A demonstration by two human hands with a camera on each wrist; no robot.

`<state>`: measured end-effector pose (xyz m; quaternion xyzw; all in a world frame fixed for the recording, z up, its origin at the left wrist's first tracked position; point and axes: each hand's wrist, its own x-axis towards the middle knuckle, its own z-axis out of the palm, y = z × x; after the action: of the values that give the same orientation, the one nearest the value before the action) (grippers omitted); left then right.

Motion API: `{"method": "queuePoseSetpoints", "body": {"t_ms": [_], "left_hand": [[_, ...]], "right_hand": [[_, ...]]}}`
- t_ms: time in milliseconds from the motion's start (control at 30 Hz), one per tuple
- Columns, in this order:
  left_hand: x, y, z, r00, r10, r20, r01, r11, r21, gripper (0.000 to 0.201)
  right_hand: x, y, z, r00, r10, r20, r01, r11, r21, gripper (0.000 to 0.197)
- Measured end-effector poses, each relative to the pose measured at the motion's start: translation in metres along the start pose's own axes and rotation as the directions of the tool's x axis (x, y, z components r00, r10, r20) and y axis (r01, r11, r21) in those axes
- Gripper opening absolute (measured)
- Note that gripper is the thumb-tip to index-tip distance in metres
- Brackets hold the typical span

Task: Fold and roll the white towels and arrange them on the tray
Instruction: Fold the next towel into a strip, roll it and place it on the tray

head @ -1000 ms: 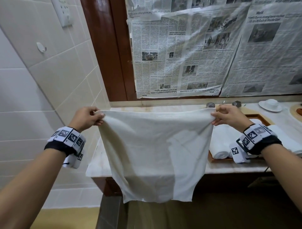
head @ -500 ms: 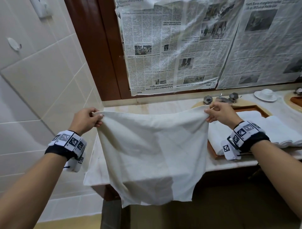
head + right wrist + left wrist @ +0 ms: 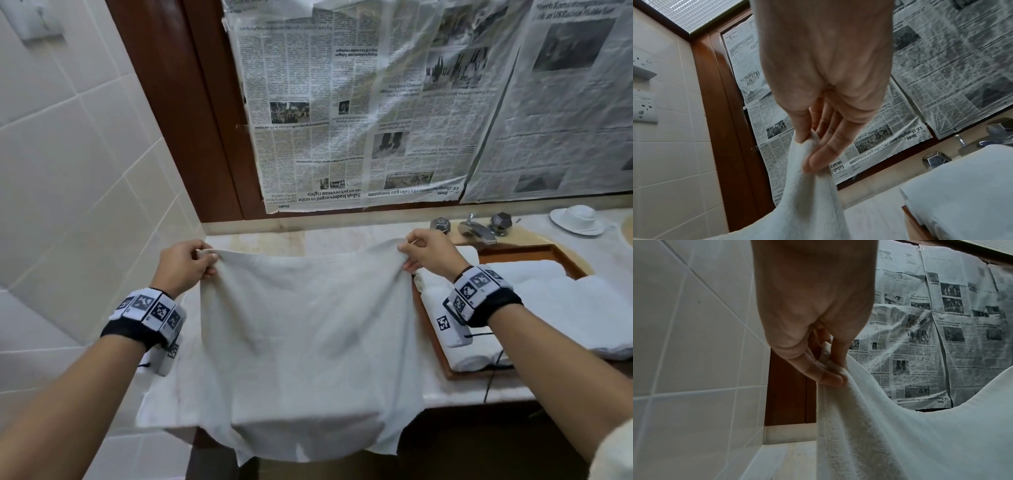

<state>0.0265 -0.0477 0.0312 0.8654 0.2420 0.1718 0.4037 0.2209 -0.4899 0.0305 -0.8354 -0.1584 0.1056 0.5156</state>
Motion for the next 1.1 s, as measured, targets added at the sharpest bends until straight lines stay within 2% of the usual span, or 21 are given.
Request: {"method": "queuePoseSetpoints", "body": {"t_ms": [267, 467, 733, 1100], "left_hand": [[0.025, -0.01, -0.006, 0.995, -0.038, -0.097, 0.038, 0.999, -0.004, 0.011], [0.05, -0.024, 0.008, 0.993, -0.074, -0.088, 0.074, 0.997, -0.007, 0.014], [0.108, -0.046, 0.039, 0.99, -0.118, -0.074, 0.115, 0.993, -0.039, 0.005], [0.182, -0.101, 0.092, 0.973, -0.227, -0.043, 0.225, 0.973, -0.059, 0.01]], "right_hand": [[0.039, 0.006, -0.01, 0.999, 0.039, -0.031, -0.038, 0.999, 0.011, 0.015], [0.072, 0.017, 0.004, 0.996, 0.085, -0.031, -0.085, 0.996, 0.015, 0.011], [0.132, 0.037, 0.032, 0.981, 0.18, -0.068, -0.18, 0.984, 0.015, 0.011], [0.204, 0.088, 0.066, 0.943, 0.256, -0.211, -0.26, 0.966, 0.01, 0.012]]}}
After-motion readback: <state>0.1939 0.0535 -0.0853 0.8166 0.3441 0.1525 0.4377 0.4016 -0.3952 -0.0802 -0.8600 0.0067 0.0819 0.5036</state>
